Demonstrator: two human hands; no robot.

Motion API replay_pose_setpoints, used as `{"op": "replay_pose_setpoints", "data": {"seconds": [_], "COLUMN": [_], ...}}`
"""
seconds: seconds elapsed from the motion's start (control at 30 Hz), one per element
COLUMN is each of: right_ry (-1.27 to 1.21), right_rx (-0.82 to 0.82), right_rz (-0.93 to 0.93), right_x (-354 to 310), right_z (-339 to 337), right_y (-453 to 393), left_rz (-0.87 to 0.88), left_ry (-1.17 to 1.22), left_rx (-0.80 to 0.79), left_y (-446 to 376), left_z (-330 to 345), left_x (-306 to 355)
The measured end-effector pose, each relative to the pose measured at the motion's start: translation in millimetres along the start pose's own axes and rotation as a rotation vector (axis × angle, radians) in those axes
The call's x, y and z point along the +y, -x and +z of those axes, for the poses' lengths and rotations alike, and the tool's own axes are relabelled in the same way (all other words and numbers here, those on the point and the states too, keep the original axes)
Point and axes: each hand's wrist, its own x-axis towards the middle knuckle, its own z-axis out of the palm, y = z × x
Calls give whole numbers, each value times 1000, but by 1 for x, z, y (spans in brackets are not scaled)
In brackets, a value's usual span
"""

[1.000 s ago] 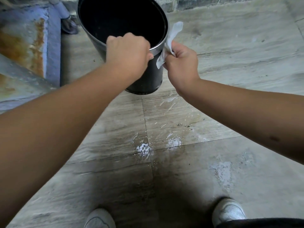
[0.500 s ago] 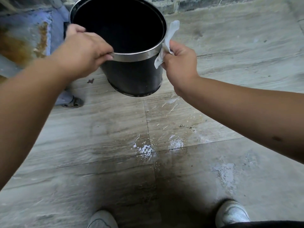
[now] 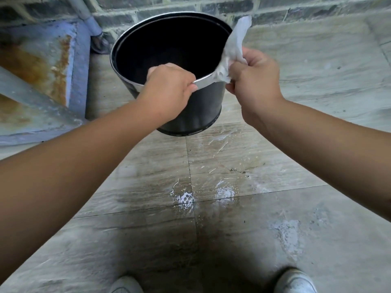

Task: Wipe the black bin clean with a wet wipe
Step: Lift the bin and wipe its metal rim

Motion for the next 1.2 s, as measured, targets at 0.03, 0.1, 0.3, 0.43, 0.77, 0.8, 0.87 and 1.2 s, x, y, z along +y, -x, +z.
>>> {"op": "replay_pose_setpoints", "data": {"seconds": [0.03,0.1,0.3,0.43,0.77,0.8,0.87,1.2], "right_ry": [-36,-85,-85,6,-77,-64,-67,98], "right_rx": [-46,-152,-147,-152,-268,-236,-175,-422], "right_rz": [-25,-71,-16,-99,-72,-67,-31,-183], "right_x": [-5,-16,-20,-23,-37,-38,-40,-45], "right_z": [0,1,3,11,9,7,7,16], "right_y": [5,14,26,28,29,26,20,19], "left_rz": [-5,-34,-256,-253,-525,-540,-540,-441], "left_ry": [32,106,641,1083,1469,1505,1571,1647], "left_rx": [-12,-48,152,222,88,84,62,-184], "left_y": [3,10,29,33,29,30,30,34], "left_z": [-2,-8,-20,-35,-46,-47,-48,-55], "left_x": [0,2,14,32,2,-4,-14,-31]}}
